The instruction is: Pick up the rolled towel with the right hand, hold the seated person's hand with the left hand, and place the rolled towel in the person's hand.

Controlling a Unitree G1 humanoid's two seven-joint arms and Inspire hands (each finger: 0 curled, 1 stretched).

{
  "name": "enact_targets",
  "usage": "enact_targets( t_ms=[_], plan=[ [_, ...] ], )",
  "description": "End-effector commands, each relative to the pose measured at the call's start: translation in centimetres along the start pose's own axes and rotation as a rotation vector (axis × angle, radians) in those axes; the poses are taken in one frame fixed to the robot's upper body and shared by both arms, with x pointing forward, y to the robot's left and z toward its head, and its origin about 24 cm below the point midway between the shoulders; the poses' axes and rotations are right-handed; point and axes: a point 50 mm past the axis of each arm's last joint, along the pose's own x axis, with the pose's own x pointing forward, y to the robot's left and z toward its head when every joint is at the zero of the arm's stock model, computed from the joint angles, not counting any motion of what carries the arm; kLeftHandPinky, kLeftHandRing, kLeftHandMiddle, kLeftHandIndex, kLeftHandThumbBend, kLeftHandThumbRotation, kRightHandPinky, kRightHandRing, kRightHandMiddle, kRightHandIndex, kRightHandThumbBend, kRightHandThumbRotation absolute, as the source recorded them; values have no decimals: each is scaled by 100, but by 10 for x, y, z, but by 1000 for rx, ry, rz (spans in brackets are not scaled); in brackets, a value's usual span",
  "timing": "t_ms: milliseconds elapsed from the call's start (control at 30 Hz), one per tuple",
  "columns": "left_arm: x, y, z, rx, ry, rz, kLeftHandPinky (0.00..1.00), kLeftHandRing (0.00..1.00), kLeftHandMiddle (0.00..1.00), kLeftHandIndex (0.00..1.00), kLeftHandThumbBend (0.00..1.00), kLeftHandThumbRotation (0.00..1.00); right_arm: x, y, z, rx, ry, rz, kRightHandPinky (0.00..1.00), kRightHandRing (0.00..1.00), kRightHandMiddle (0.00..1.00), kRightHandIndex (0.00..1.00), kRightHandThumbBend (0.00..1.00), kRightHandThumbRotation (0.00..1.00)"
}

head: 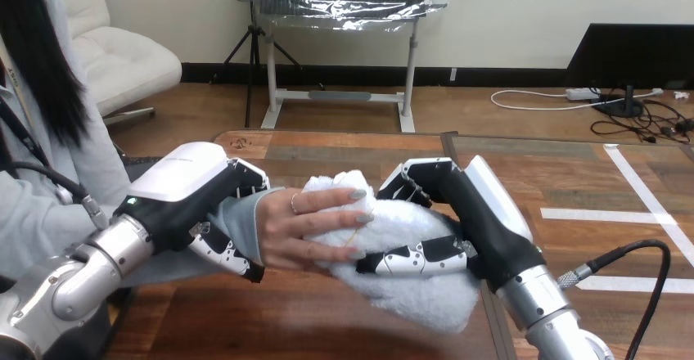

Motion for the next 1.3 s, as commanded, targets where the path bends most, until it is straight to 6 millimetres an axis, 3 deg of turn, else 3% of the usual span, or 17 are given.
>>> enact_targets(
  t_ms=[0,167,467,600,867,900,1267],
  plan=[
    [18,24,13,18,-79,97,31,35,41,44,100,12,25,-14,31,6,-181,-63,27,31,39,42,87,0],
    [18,24,14,16,-81,99,32,37,42,45,100,13,25,-13,29,10,-161,-55,30,35,42,45,88,0],
    [16,25,15,24,-85,98,38,43,48,50,100,16,26,-12,26,-59,-114,-2,51,56,60,62,94,1],
    [16,25,16,24,-89,98,44,49,54,57,100,18,25,-12,25,-94,-87,23,61,65,69,72,96,11],
    [14,25,18,36,-91,91,53,58,63,68,100,18,25,-13,23,-130,-47,68,70,77,79,84,98,27],
    [14,25,18,40,-92,92,59,62,66,71,100,20,25,-13,22,-130,-41,73,73,81,82,87,99,32],
    [12,24,20,51,-91,90,75,76,77,82,100,28,23,-14,20,-160,14,132,84,94,92,97,100,54]
  ],
)
